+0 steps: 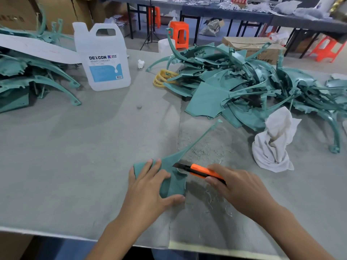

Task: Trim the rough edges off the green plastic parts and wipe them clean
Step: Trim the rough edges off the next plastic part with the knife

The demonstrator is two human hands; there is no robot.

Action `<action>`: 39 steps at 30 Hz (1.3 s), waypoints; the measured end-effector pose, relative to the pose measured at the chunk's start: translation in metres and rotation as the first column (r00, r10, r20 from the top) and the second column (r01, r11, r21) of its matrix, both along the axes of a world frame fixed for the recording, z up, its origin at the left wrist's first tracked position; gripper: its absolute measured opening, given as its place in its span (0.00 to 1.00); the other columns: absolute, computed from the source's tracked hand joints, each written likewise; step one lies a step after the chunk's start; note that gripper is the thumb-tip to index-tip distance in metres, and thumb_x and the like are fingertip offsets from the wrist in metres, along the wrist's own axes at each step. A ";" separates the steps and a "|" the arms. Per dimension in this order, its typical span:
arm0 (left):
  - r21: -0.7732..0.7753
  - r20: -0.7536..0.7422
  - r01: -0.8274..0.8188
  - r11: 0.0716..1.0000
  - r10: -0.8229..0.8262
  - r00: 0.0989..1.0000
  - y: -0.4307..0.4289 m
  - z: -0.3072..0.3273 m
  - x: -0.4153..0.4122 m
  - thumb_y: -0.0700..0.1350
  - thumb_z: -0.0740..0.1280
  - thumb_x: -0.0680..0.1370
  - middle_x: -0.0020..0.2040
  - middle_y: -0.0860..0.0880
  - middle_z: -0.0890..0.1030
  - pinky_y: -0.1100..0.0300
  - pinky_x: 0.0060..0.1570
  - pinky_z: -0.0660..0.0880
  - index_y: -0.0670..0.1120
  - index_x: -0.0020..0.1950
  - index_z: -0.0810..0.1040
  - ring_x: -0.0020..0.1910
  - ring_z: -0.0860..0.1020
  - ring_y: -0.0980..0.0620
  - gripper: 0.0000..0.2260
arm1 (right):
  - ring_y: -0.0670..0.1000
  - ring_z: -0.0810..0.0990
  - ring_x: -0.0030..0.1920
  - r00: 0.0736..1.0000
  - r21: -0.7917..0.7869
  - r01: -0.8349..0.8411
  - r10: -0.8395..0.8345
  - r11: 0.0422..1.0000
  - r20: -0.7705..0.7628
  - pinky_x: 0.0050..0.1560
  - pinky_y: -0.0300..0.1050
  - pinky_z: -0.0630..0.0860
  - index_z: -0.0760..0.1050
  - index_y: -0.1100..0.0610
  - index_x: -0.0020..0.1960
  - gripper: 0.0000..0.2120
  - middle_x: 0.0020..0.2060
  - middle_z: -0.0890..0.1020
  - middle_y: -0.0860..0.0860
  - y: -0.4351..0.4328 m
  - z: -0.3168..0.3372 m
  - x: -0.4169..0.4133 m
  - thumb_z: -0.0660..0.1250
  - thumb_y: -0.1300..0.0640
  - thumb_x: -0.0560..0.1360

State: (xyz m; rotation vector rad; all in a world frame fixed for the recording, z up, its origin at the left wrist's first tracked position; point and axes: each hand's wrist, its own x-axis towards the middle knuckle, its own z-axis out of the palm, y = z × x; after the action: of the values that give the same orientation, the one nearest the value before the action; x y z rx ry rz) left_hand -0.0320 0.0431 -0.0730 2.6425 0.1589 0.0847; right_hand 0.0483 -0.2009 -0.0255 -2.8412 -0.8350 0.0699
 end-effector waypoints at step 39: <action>-0.056 0.016 0.022 0.998 -0.021 1.000 0.002 -0.001 0.001 0.78 0.63 0.65 0.81 0.56 0.58 0.51 0.76 0.36 0.61 0.63 0.75 0.80 0.47 0.59 0.33 | 0.52 0.81 0.39 0.984 -0.117 -0.014 0.035 0.993 0.173 0.37 0.49 0.77 0.64 0.40 0.66 0.19 0.43 0.79 0.45 0.009 -0.002 0.000 0.44 0.35 0.82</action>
State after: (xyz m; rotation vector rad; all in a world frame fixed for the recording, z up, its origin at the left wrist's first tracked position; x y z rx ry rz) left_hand -0.0315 0.0447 -0.0741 2.5859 0.1255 0.0918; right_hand 0.0483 -0.1921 -0.0272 -2.9791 -0.9291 -0.1341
